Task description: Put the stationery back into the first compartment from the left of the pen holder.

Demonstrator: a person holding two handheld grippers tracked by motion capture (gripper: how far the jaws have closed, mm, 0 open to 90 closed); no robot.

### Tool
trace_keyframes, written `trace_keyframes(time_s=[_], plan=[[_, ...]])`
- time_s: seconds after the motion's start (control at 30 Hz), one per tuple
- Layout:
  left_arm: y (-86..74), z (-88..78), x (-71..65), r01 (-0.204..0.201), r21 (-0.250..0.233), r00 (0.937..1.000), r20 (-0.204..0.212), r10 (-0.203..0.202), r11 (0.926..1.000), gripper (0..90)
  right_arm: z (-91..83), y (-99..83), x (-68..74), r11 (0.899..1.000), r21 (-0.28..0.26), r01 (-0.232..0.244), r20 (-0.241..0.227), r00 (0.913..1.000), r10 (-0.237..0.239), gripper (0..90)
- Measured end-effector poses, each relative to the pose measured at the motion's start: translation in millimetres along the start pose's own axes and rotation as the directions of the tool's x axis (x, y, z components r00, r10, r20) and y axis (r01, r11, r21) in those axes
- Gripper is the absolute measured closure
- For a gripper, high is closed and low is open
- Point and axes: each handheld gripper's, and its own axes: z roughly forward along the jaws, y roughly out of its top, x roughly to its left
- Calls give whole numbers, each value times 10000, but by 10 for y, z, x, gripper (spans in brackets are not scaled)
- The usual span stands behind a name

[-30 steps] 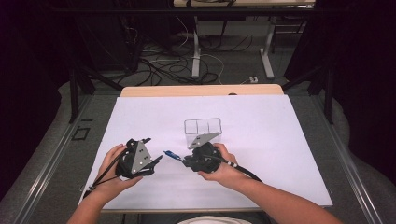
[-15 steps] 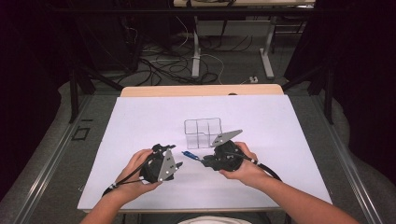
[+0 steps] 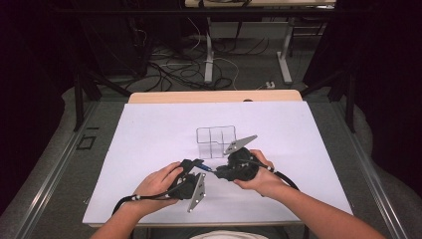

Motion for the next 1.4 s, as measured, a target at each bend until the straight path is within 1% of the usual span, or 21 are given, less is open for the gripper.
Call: trace_keyframes(time_s=[0.1,0.27,0.3,0.33,0.37,0.4,0.6,0.63,0.7,0.73,0.83,0.87,0.9,0.97,1.07,1.1,1.13,1.17,1.23,1.33,1.4], plan=[[39,25,-24,-757,219,9971,-61,758,9969,532,14,3,9,9999,-71,-90,38,10000,90,802],[81,71,-48,-1505,405,9886,13,1505,9878,578,12,20,6,10000,45,-47,-77,10000,47,802],[82,78,-57,-1545,443,9880,-19,1547,9870,591,15,21,10,10000,-23,-58,-76,10000,58,801],[88,86,-56,-1776,482,9841,14,1778,9829,598,18,24,14,10000,-74,-61,-72,10000,60,801],[91,89,-67,-1759,504,9843,-39,1763,9831,617,15,29,20,9999,-76,-108,-70,9999,107,802],[108,67,-41,-2308,946,9728,36,2315,9684,642,7,38,17,10000,6,-62,-105,9999,62,802],[127,73,-49,-2642,1130,9639,-45,2664,9578,770,12,77,42,9999,-132,0,-127,9999,-2,801],[128,71,-44,-2595,1139,9651,-43,2617,9590,779,18,80,53,9998,-175,-53,-124,9999,51,801],[128,63,-31,-2654,1209,9632,-92,2685,9565,784,13,87,50,10000,-97,-1,-149,9999,-1,801],[118,78,-35,-2403,982,9698,-189,2432,9657,784,11,91,45,9999,-167,41,-145,9999,-43,800],[117,80,-1,-2299,973,9723,-199,2328,9683,788,2,95,48,9989,-434,163,29,9999,-162,797],[125,83,28,-2513,1066,9673,-67,2534,9620,788,-6,97,58,9988,-466,146,71,9999,-143,795],[113,89,37,-2303,1115,9720,-217,2341,9667,788,-12,101,52,9979,-579,284,116,9995,-278,784],[92,110,71,-2118,1168,9762,-226,2158,9703,789,-50,109,37,9965,-692,471,103,9989,-465,713],[38,141,158,-1732,1334,9842,-123,1764,9758,789,-117,104,20,9891,-1279,729,428,9968,-680,613],[23,148,204,-1749,1425,9841,-45,1774,9742,789,-146,100,9,9870,-1345,881,514,9953,-818,581],[-1,152,234,-1416,1435,9893,-144,1452,9795,789,-168,89,-2,9821,-1562,1054,720,9929,-951,546],[-26,163,260,-927,1274,9952,-186,958,9875,789,-187,79,-15,9774,-1785,1134,856,9914,-994,528],[-64,161,337,-356,1263,9987,-321,400,9913,789,-240,63,-46,9719,-2005,1235,1097,9886,-1030,494],[-120,159,457,483,1138,9977,-529,-425,9923,789,-303,42,-91,9667,-2189,1329,1429,9844,-1029,478],[-148,153,527,1046,956,9933,-598,-992,9899,789,-328,25,-123,9637,-2273,1401,1520,9826,-1070,458]])
